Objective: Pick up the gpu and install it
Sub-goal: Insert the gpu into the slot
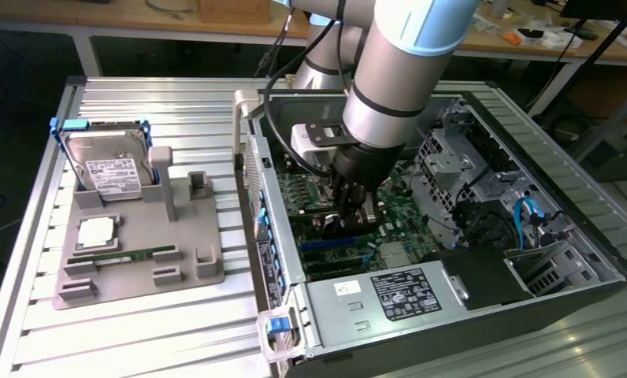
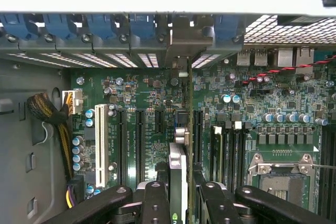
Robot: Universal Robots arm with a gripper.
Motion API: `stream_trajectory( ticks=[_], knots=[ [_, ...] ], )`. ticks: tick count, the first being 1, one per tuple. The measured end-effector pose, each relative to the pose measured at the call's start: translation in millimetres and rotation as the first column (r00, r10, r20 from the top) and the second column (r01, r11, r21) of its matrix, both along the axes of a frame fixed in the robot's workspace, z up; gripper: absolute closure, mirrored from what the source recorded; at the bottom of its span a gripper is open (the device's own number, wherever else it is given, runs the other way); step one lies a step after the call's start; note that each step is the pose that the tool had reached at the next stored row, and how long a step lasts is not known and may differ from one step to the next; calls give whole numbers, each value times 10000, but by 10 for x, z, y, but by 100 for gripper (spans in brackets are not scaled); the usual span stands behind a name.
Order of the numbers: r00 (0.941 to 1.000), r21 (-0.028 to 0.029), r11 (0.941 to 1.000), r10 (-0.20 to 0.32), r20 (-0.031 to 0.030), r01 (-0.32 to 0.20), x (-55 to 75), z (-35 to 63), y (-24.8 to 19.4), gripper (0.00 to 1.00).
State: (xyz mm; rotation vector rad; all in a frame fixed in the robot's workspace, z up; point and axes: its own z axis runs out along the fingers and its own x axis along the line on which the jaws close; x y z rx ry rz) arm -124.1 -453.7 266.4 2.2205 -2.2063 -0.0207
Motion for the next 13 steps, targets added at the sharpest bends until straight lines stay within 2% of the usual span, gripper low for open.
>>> stream_trajectory(
  ticks=[13],
  knots=[
    [10000, 1, 10000, 0, 0, 0, 0, -19, 0, 72]
  ],
)
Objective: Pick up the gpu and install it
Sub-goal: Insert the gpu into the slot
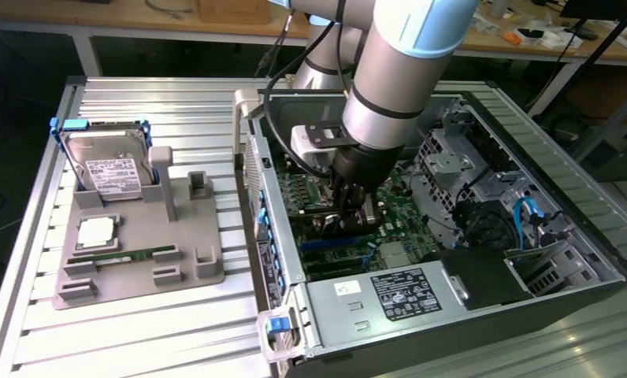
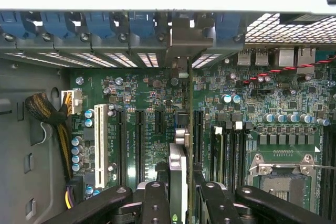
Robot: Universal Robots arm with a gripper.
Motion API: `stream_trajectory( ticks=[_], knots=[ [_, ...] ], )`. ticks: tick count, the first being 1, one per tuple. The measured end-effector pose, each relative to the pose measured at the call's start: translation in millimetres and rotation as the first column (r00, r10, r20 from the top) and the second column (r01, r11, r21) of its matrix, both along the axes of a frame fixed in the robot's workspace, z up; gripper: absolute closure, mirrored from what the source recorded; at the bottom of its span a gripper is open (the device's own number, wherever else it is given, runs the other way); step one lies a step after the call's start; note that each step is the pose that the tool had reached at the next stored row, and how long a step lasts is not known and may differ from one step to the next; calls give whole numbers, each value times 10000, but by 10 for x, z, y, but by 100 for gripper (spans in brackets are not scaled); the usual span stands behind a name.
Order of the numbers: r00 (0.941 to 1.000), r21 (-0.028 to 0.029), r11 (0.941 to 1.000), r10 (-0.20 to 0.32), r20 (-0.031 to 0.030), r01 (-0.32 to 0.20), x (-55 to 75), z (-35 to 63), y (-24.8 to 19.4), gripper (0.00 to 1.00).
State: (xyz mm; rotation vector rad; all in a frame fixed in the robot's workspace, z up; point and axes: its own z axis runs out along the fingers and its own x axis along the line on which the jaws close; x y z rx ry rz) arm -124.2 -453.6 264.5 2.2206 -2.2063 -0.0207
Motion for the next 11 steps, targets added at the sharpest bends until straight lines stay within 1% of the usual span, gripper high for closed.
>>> stream_trajectory(
  ticks=[11],
  knots=[
    [10000, 1, 10000, 0, 0, 0, 0, -14, 0, 72]
  ],
)
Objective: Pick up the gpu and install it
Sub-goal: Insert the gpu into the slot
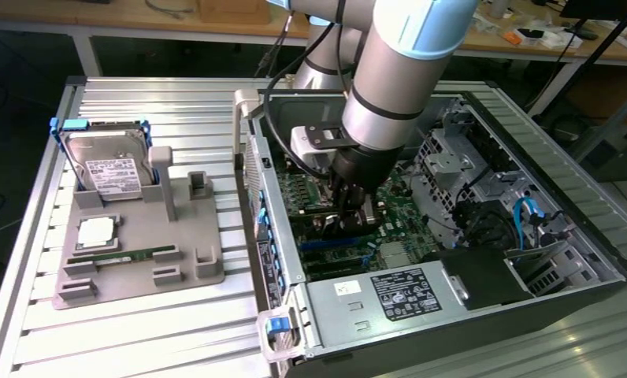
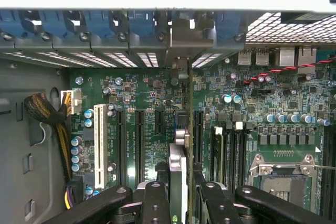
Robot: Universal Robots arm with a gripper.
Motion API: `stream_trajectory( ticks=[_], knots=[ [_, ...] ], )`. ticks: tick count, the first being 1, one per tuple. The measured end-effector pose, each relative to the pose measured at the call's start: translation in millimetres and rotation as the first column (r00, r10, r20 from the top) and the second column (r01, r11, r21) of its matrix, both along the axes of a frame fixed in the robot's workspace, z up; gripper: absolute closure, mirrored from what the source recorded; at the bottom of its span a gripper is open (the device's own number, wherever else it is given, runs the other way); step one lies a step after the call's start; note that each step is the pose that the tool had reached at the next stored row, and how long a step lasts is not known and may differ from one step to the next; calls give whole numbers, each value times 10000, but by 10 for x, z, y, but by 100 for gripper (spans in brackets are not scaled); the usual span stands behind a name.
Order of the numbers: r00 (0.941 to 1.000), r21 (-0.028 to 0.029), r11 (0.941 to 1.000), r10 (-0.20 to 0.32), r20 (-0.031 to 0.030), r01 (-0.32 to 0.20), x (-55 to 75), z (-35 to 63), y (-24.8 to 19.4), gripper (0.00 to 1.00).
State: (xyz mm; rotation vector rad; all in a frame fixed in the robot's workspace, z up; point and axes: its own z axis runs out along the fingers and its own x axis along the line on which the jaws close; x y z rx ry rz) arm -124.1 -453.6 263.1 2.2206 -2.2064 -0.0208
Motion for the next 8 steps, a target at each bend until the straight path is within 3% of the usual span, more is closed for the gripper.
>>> stream_trajectory(
  ticks=[8],
  knots=[
    [10000, -1, 10000, -1, 1, 1, 0, -7, 0, 72]
  ],
)
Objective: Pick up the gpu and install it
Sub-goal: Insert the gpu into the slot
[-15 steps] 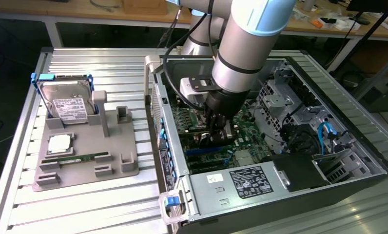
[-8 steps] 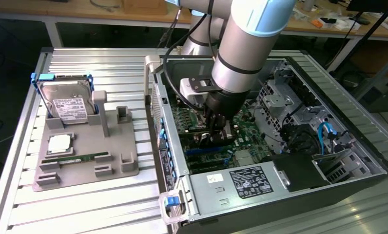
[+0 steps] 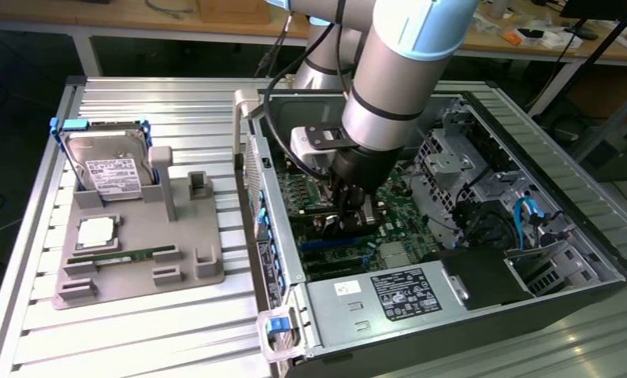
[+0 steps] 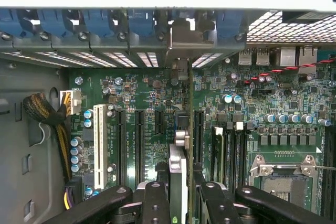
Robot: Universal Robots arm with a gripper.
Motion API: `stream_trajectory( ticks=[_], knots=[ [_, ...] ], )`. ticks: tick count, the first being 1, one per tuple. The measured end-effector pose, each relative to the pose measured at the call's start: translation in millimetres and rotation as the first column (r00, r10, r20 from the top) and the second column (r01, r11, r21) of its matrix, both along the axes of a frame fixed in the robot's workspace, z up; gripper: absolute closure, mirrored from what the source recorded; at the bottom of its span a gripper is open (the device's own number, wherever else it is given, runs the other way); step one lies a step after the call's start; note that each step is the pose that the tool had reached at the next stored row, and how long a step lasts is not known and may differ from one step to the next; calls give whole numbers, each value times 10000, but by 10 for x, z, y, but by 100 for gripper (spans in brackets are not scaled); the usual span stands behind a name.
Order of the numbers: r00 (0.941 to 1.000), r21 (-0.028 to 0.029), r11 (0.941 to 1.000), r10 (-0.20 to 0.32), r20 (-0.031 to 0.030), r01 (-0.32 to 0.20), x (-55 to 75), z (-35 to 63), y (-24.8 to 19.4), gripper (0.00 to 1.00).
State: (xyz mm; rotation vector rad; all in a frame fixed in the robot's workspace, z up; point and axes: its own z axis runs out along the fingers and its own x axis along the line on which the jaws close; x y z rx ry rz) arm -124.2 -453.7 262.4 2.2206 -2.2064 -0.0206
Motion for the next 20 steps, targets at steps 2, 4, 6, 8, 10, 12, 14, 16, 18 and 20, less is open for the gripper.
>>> stream_trajectory(
  ticks=[2, 4, 6, 8, 10, 12, 14, 16, 18, 20],
  knots=[
    [10000, 1, 10000, -1, 39, 1, -4, 0, 0, 72],
    [9999, 2, 10000, 0, 148, 0, -19, -1, 0, 72],
    [9998, -1, 10000, 0, 204, 0, -34, 0, 0, 72],
    [9998, 0, 10000, 1, 208, -2, -35, 0, 0, 72],
    [9998, 0, 10000, 1, 209, -1, -36, 0, 0, 72],
    [9998, 0, 10000, 0, 209, 0, -37, 0, 0, 72],
    [9997, -1, 10000, -1, 224, 1, -41, 0, 0, 72],
    [9997, 0, 10000, 0, 255, 0, -49, 0, 0, 72],
    [9996, 0, 10000, 1, 275, -1, -55, 0, 0, 72],
    [9996, 0, 10000, 1, 299, -1, -62, 0, 0, 72]
  ],
)
